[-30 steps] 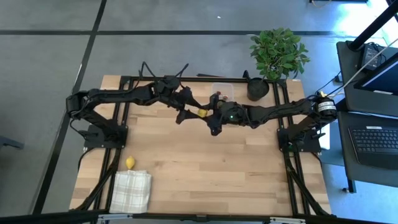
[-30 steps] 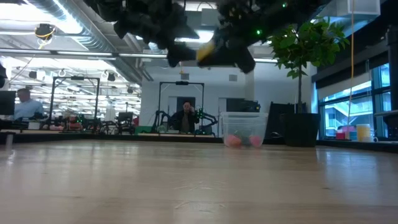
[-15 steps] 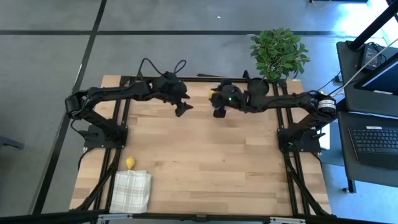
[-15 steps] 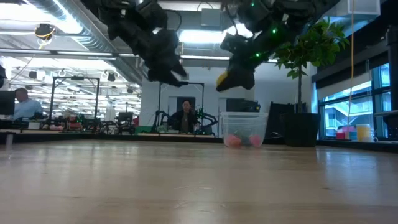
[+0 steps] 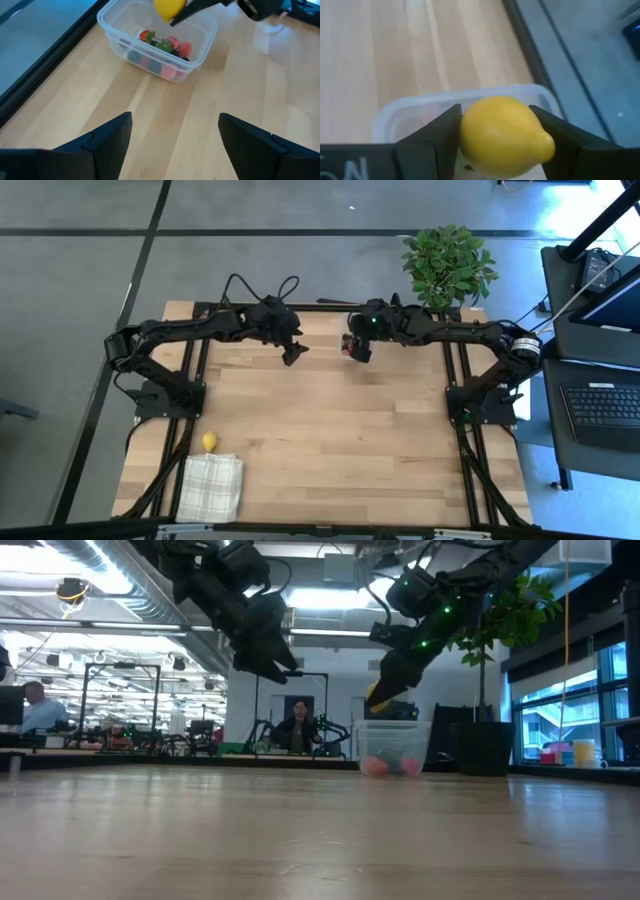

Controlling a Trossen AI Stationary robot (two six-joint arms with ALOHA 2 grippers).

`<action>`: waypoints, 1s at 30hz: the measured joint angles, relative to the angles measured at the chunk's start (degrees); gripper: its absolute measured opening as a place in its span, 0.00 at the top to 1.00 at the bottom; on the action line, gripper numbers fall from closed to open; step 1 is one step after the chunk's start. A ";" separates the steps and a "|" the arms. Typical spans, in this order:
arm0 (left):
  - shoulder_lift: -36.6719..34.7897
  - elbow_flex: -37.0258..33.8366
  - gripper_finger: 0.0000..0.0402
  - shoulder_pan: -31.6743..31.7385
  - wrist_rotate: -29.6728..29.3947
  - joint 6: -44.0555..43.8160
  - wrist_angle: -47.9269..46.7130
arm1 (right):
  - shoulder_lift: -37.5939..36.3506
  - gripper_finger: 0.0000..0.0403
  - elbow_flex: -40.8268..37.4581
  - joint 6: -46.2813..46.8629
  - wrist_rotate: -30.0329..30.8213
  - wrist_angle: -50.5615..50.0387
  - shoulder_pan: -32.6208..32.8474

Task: Pick and placing Produce into tupperware
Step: Put the top lemon into the transparent bin

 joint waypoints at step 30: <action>0.06 -0.07 0.28 -2.36 -0.02 -0.02 -0.39 | 9.09 0.46 0.09 3.72 -2.65 -1.06 -1.72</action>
